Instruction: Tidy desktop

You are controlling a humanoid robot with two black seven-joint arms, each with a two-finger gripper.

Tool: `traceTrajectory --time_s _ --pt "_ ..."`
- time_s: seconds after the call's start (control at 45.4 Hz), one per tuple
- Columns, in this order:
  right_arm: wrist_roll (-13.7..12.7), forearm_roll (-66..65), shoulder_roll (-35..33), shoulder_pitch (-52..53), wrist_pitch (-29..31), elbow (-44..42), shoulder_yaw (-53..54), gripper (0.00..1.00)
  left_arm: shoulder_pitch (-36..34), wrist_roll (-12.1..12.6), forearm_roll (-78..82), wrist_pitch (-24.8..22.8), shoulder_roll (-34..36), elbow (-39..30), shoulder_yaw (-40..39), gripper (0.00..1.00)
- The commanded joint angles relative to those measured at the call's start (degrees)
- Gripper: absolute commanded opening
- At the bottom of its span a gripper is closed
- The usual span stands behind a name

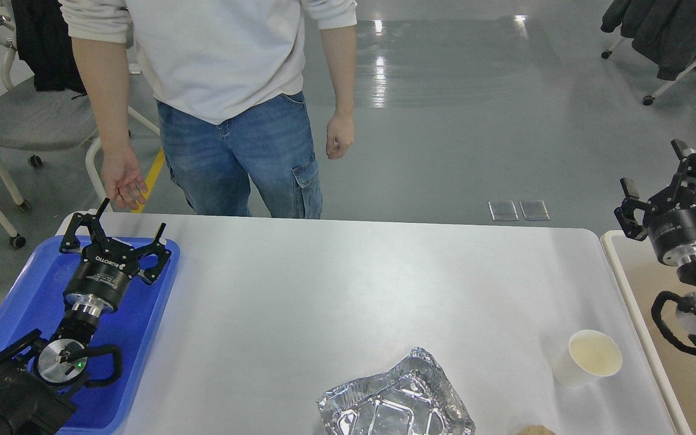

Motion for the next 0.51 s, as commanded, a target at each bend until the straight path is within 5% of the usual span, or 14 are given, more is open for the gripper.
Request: traceTrajectory --time_s 0.0,0.485 --pt "0.0 0.0 0.0 0.1 0.0 0.0 0.0 1.0 0.0 -0.1 0.0 0.0 0.0 0.0 0.0 0.99" --pt "0.0 0.0 0.1 0.3 0.2 -0.2 0.0 1.0 0.0 -0.1 0.0 0.0 0.0 0.0 0.0 0.99"
